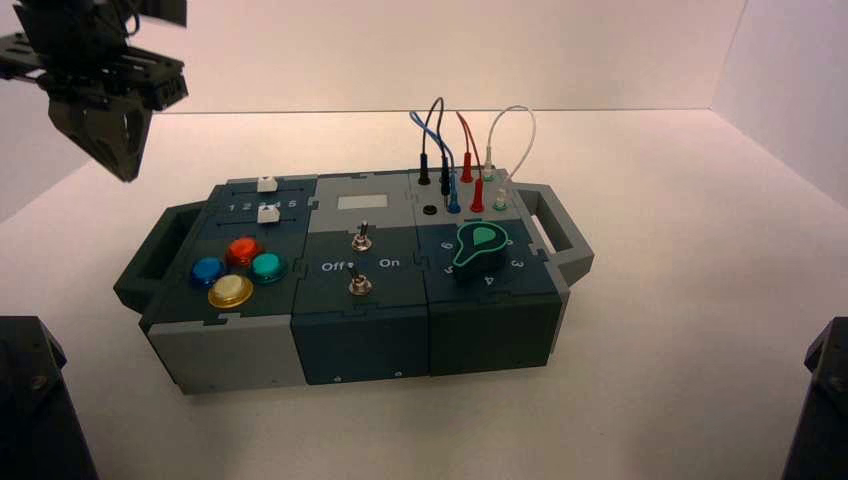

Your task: Move the box to the right.

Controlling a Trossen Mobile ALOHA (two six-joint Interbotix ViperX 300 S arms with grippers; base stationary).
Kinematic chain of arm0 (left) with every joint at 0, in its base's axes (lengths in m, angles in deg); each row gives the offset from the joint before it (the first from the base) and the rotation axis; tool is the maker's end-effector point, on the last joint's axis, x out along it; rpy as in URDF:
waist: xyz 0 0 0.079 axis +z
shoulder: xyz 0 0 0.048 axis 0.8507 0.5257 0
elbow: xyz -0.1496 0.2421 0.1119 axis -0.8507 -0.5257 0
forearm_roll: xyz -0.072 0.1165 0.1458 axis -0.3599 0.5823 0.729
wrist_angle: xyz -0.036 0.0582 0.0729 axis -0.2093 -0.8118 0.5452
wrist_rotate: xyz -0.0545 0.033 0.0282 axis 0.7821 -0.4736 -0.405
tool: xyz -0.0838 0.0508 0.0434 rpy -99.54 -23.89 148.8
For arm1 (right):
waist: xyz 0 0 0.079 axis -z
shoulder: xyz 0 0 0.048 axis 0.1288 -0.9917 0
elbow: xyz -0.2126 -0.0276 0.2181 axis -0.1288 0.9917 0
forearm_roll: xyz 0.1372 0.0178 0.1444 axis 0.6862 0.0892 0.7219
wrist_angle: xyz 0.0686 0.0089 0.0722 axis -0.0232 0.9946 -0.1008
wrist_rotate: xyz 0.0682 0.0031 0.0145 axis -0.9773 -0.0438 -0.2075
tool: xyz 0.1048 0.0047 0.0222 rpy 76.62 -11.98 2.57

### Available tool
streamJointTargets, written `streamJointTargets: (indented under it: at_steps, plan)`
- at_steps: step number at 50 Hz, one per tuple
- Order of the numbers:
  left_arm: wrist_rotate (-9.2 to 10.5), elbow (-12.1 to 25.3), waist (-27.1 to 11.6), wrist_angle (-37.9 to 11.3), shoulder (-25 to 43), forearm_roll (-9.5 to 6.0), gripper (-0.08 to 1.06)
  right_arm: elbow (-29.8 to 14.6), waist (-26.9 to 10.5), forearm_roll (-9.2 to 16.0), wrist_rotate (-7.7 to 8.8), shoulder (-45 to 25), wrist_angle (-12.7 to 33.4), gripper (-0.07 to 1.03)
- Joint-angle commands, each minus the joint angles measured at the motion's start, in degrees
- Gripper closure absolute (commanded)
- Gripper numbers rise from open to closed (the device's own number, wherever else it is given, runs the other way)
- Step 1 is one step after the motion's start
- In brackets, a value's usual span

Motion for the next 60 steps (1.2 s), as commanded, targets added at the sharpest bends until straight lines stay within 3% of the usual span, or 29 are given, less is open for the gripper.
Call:
streamJointTargets:
  at_steps: [1, 29, 60]
  plan:
    - [-0.09, 1.1, -0.5, -0.7, 1.1, 0.0, 1.01, -2.1, 0.3, 0.2, -0.26, -0.2, -0.3, 0.99]
    - [-0.44, 0.4, -5.3, -6.8, 7.4, -0.18, 1.01, -2.3, 0.3, 0.2, -0.26, -0.2, -0.4, 0.99]
    - [-0.35, 0.8, -9.2, -5.8, 11.2, -0.26, 1.01, -2.4, 0.4, 0.2, -0.26, -0.2, -0.4, 0.99]
